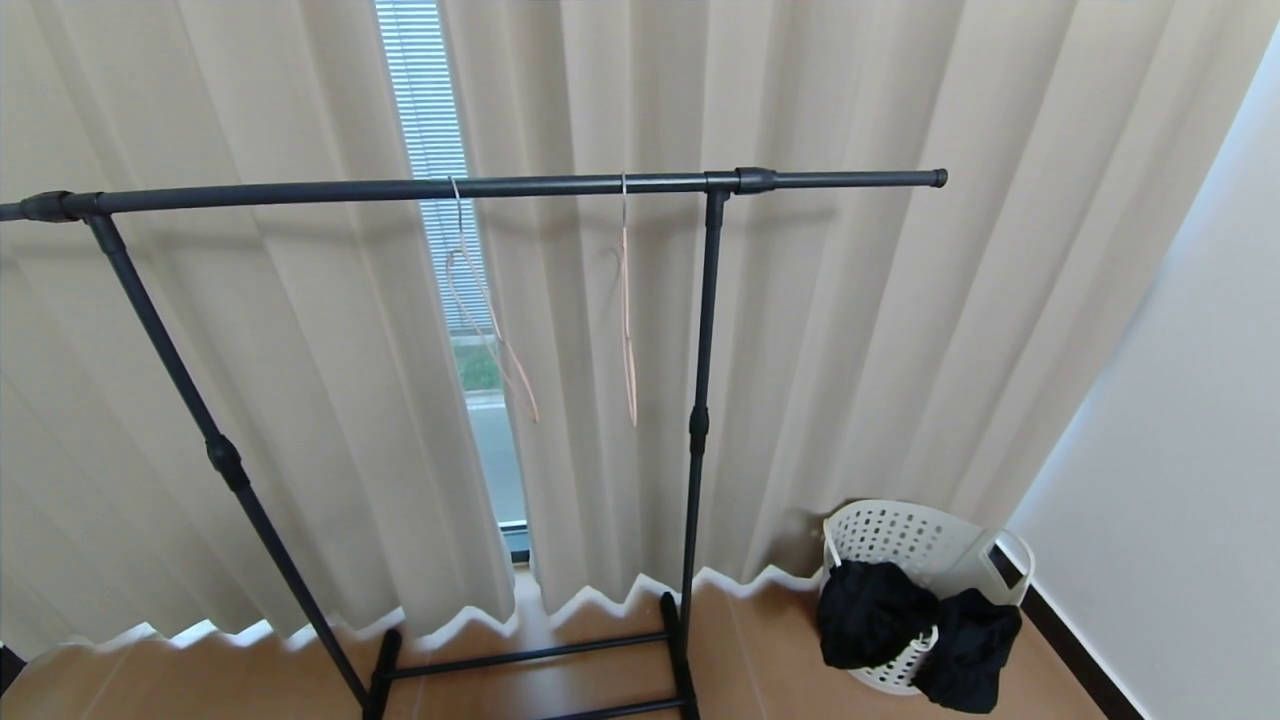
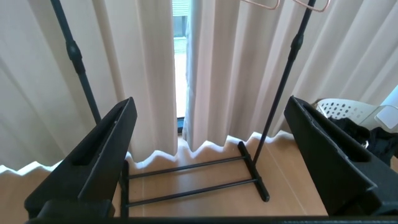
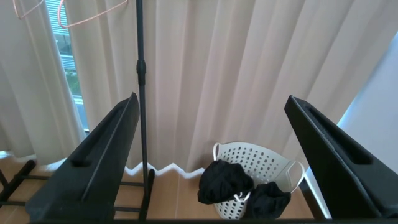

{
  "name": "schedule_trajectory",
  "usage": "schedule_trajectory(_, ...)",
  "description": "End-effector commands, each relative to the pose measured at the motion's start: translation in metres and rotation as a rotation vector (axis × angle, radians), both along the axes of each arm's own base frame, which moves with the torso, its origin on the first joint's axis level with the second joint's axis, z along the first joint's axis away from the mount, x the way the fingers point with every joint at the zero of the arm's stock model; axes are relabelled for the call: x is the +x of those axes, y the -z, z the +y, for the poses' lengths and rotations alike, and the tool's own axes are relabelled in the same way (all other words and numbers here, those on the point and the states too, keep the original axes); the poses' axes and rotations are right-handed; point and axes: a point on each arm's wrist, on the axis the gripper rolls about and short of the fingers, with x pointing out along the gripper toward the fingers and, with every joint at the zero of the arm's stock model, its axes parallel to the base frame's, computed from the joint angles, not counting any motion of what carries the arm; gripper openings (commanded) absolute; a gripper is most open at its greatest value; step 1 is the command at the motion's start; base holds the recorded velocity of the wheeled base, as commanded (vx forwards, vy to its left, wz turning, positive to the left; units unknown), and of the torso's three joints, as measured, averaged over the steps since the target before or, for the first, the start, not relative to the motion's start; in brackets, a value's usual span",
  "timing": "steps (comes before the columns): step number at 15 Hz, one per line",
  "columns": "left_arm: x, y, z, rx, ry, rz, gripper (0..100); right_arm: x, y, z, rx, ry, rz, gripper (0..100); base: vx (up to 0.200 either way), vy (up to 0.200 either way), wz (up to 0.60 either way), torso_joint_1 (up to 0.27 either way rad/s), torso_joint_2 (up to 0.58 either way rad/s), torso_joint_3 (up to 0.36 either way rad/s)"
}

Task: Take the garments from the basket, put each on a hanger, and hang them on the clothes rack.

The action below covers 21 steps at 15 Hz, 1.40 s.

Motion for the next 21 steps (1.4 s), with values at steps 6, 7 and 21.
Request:
schedule_trajectory(6, 0.0001, -0.0002, 0.0000, -0.002, 0.000, 0.001, 100, 0.0001, -0.0001, 0.0000, -0.001, -0.001, 0.000, 100, 0.000, 0.000, 0.00, -0.216, 0.55, 0.324)
schedule_trajectory(7, 0.0000, -0.0001, 0.0000, -0.002, 0.000, 0.000, 100, 0.0001, -0.0001, 0.0000, -0.001, -0.001, 0.000, 100, 0.000, 0.000, 0.00, -0.212, 0.53, 0.339)
schedule_trajectory(21, 0.0000, -0.0001, 0.0000, -0.002, 0.000, 0.000, 100, 0.0001, -0.0001, 0.0000, -0.001, 0.001, 0.000, 100, 0.000, 0.000, 0.00, -0.151, 0.49, 0.341)
